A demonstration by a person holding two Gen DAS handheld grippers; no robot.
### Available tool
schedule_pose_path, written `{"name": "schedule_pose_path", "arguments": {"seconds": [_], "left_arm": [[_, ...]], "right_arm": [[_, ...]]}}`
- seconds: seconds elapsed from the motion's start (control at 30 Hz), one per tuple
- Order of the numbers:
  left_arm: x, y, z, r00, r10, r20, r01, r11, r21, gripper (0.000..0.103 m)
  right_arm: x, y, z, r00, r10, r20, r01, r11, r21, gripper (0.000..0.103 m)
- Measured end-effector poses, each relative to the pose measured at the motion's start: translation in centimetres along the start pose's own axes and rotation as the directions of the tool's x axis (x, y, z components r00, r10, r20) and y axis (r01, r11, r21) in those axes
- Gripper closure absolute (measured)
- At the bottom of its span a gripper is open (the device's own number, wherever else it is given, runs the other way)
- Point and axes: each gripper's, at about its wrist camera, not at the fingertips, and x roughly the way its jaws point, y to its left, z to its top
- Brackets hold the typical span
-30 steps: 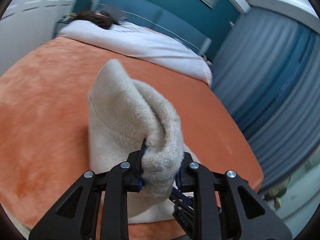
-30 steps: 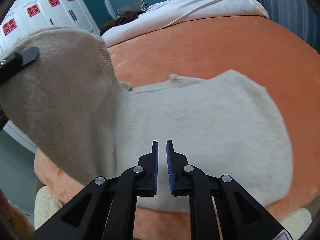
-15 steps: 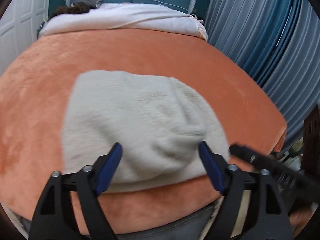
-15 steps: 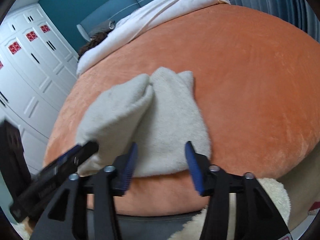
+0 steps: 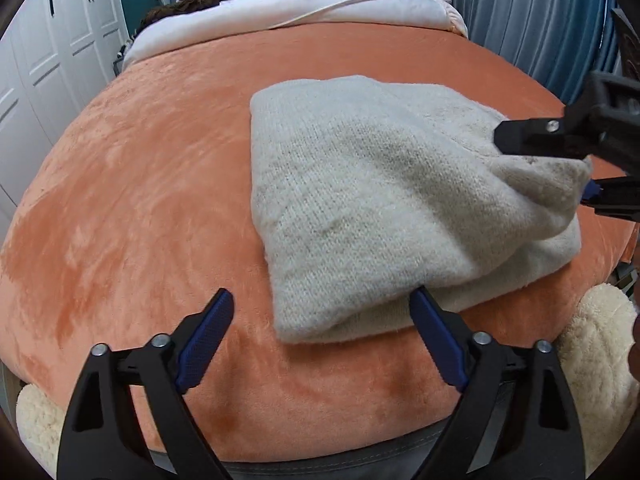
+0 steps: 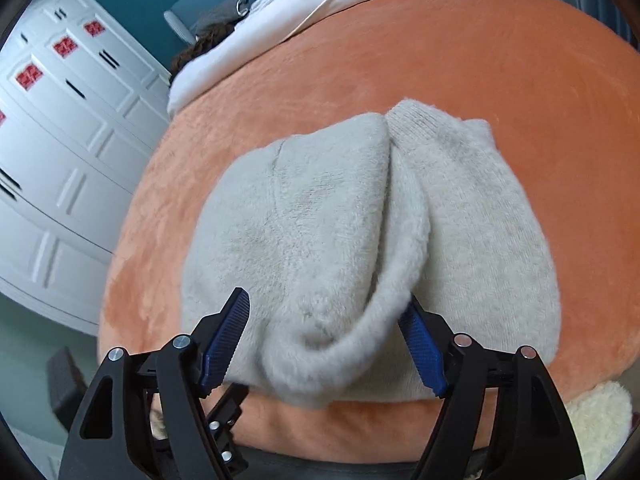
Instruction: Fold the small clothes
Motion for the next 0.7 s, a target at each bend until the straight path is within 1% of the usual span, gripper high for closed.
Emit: {"name": "schedule_pose_path", "arguments": {"seconds": [0.03, 0.07, 0.1, 0.13, 0.17, 0.2, 0.23, 0.27, 0.3, 0.33, 0.37, 0.4, 0.43, 0.47, 0.5, 0.53, 0.57, 0.63, 0.7], "left_arm": [[0.3, 0.0, -0.2, 1.0, -0.017, -0.023, 0.017, 1.0, -0.008, 0.039], [0.7, 0.2, -0.2, 0.998, -0.036, -0.049, 0.035, 0.999, -0.018, 0.051], [0.8, 0.3, -0.2, 0.997, -0.049, -0.066, 0.047, 0.998, -0.032, 0.065], [0.6, 0.5, -0.1, 0.996, -0.047, -0.072, 0.044, 0.998, -0.037, 0.072], [0.3, 0.7, 0.0, 0.996, -0.058, -0.072, 0.054, 0.998, -0.044, 0.085], [-0.1, 1.1, 0.1, 0.995, -0.071, -0.071, 0.066, 0.996, -0.06, 0.093], [-0.6, 1.5, 0.2, 0.994, -0.09, -0.064, 0.085, 0.993, -0.077, 0.093], [-1.1, 1.8, 0.5, 0.992, -0.12, -0.047, 0.115, 0.989, -0.092, 0.093], [-1.5, 1.8, 0.8, 0.99, -0.136, -0.036, 0.133, 0.987, -0.09, 0.094], [-1.8, 1.5, 1.1, 0.991, -0.133, -0.029, 0.131, 0.988, -0.081, 0.094], [-1.7, 1.1, 1.3, 0.991, -0.128, -0.032, 0.126, 0.99, -0.069, 0.094], [-1.3, 0.8, 1.3, 0.991, -0.122, -0.045, 0.119, 0.991, -0.064, 0.094], [-0.7, 0.6, 1.2, 0.991, -0.12, -0.061, 0.116, 0.991, -0.067, 0.094], [0.2, 0.5, 0.9, 0.988, -0.128, -0.089, 0.121, 0.99, -0.078, 0.094], [0.7, 0.4, 0.5, 0.985, -0.13, -0.112, 0.121, 0.989, -0.088, 0.094], [1.2, 0.3, 0.2, 0.984, -0.122, -0.13, 0.111, 0.99, -0.091, 0.094], [1.4, 0.1, -0.1, 0.984, -0.109, -0.138, 0.098, 0.992, -0.085, 0.094], [1.7, 0.2, -0.6, 0.984, -0.098, -0.147, 0.087, 0.993, -0.081, 0.093], [1.2, 0.3, -0.6, 0.985, -0.109, -0.137, 0.097, 0.991, -0.09, 0.09]], "right_arm": [[0.4, 0.5, 0.3, 1.0, -0.023, 0.0, 0.023, 0.999, -0.026, 0.06], [0.5, 0.9, 0.7, 0.999, -0.041, 0.0, 0.041, 0.998, -0.046, 0.079], [0.0, 1.3, 1.3, 0.999, -0.029, 0.015, 0.029, 0.998, -0.053, 0.081], [-1.5, 1.6, 1.9, 0.998, 0.024, 0.062, -0.021, 0.998, -0.051, 0.082], [-3.3, 1.9, 2.6, 0.991, 0.078, 0.113, -0.073, 0.996, -0.054, 0.084], [-5.9, 1.9, 3.3, 0.971, 0.163, 0.174, -0.158, 0.986, -0.047, 0.085], [-7.8, 1.7, 3.7, 0.946, 0.241, 0.217, -0.238, 0.97, -0.04, 0.086], [-9.7, 1.3, 3.7, 0.922, 0.291, 0.256, -0.291, 0.956, -0.039, 0.086], [-11.0, 0.9, 3.4, 0.911, 0.293, 0.291, -0.293, 0.955, -0.044, 0.086], [-11.7, -0.1, 2.7, 0.914, 0.252, 0.319, -0.252, 0.967, -0.042, 0.086], [-11.2, -1.3, 2.0, 0.927, 0.195, 0.322, -0.198, 0.98, -0.024, 0.086], [-9.8, -3.0, 1.2, 0.946, 0.128, 0.297, -0.138, 0.99, 0.014, 0.086], [-7.3, -5.7, 0.2, 0.971, 0.059, 0.232, -0.081, 0.993, 0.084, 0.086], [-4.7, -8.3, -0.9, 0.987, -0.001, 0.159, -0.023, 0.988, 0.153, 0.087], [-2.6, -10.3, -2.2, 0.995, -0.036, 0.093, 0.017, 0.98, 0.197, 0.087], [-1.4, -11.7, -3.5, 0.997, -0.017, 0.071, 0.001, 0.973, 0.23, 0.087], [-1.2, -12.2, -4.2, 0.996, 0.014, 0.088, -0.035, 0.969, 0.246, 0.087], [-1.5, -12.3, -4.2, 0.994, 0.047, 0.1, -0.072, 0.963, 0.259, 0.084], [-1.7, -12.1, -3.7, 0.995, 0.048, 0.089, -0.069, 0.967, 0.245, 0.077]]}}
